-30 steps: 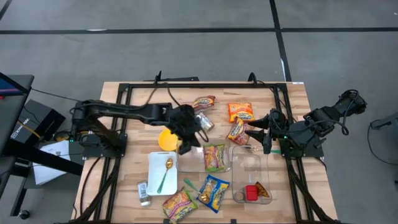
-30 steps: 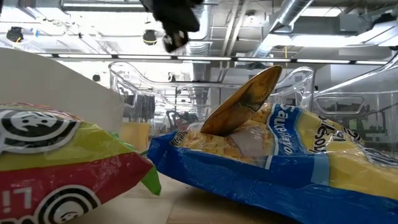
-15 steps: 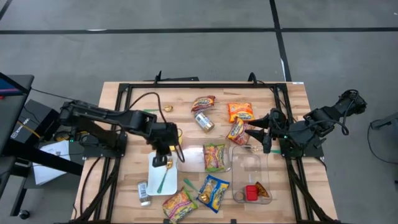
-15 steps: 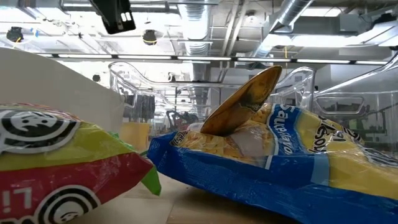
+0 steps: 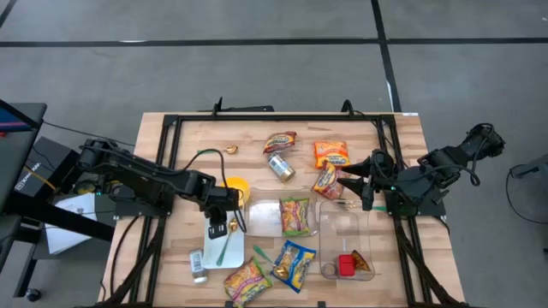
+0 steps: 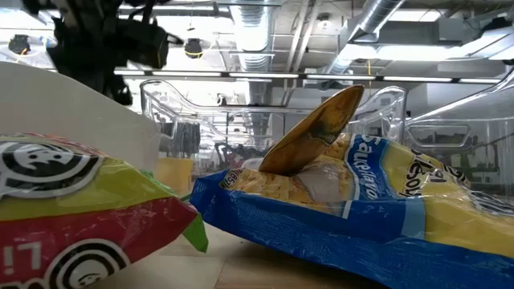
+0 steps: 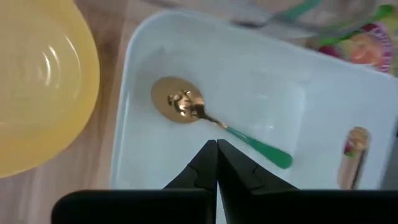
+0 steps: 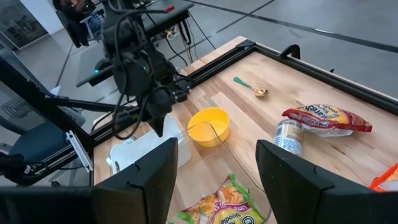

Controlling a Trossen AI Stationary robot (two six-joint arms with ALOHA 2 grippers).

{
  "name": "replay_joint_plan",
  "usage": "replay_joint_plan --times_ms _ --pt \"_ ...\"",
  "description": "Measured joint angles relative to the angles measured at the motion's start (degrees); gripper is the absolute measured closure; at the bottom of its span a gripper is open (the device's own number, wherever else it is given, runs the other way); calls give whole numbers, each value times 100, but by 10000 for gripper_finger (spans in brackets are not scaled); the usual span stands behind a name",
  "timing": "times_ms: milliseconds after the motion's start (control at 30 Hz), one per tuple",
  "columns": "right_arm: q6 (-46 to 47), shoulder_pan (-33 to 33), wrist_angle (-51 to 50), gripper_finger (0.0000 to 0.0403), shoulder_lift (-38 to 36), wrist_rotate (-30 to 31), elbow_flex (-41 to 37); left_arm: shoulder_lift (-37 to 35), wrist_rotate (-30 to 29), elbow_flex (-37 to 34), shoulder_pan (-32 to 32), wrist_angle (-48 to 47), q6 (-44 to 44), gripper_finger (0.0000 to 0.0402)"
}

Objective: Pick & Place Food Item
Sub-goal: Adjust the bins

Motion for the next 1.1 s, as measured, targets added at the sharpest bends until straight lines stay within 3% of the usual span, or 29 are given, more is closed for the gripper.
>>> replay_joint_plan --times_ms 400,1100 --pt "48 0 -8 192 0 22 0 -8 -143 -620 316 1214 -224 401" --pt "61 -1 -6 192 0 146 -2 353 -389 -631 439 2288 -536 401"
